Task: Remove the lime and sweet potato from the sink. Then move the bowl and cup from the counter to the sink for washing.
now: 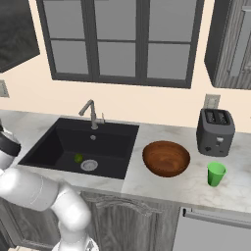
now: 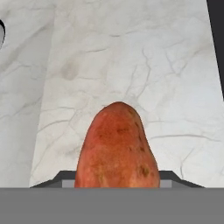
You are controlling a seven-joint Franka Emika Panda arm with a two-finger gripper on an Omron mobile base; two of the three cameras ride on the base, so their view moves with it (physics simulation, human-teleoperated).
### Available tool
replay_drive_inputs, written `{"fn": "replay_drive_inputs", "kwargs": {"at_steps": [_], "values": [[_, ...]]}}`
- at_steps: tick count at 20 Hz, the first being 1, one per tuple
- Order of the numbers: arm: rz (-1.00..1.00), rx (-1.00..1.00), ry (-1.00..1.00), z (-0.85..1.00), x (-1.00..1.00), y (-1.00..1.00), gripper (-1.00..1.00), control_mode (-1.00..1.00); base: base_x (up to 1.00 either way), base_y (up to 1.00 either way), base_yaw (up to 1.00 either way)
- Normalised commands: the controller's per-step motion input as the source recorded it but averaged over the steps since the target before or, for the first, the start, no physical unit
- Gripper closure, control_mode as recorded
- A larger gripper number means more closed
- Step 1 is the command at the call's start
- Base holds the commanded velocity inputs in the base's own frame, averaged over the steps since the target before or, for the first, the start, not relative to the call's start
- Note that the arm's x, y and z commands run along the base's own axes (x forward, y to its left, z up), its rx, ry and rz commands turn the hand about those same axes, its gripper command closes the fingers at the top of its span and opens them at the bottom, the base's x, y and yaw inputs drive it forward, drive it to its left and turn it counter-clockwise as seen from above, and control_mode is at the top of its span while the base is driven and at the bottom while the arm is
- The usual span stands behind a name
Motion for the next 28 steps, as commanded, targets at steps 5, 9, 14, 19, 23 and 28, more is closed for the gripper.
{"fn": "replay_drive_inputs", "kwargs": {"at_steps": [5, 9, 14, 19, 23, 28], "values": [[0.0, -0.05, 0.02, -0.2, 0.11, 0.15, 1.0, -1.0, 0.0, 0.0, 0.0], [0.0, -0.02, 0.1, -0.19, 0.15, 0.13, 1.0, -1.0, 0.0, 0.0, 0.0], [0.0, -0.02, 0.12, -0.21, 0.15, 0.12, 1.0, -1.0, 0.0, 0.0, 0.0], [0.0, -0.03, 0.1, -0.22, 0.13, 0.11, 1.0, -1.0, 0.0, 0.0, 0.0], [0.0, -0.04, 0.09, -0.23, 0.13, 0.14, 1.0, -1.0, 0.0, 0.0, 0.0], [0.0, -0.05, 0.08, -0.24, 0.12, 0.14, 1.0, -1.0, 0.0, 0.0, 0.0]]}}
